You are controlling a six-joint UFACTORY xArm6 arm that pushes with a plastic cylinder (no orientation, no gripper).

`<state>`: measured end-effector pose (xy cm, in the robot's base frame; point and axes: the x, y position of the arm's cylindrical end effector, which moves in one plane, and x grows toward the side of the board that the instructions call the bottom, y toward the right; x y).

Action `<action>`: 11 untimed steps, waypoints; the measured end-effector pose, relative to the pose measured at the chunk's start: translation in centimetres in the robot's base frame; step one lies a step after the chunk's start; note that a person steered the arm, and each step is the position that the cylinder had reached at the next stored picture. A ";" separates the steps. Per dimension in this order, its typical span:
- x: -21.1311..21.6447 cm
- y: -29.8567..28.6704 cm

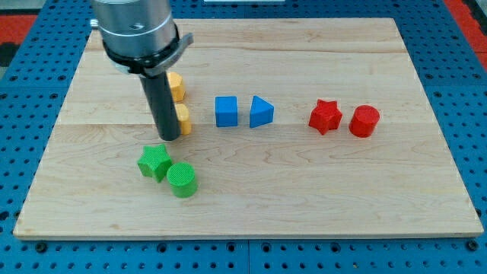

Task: Move blue triangle to the right of blue cube

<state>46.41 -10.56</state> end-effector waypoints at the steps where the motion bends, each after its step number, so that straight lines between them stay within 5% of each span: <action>1: -0.2 0.1; 3: -4.9 -1.3; 5: -2.3 -0.1; 8: -8.3 1.0; 11: -6.7 4.6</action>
<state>39.69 -5.94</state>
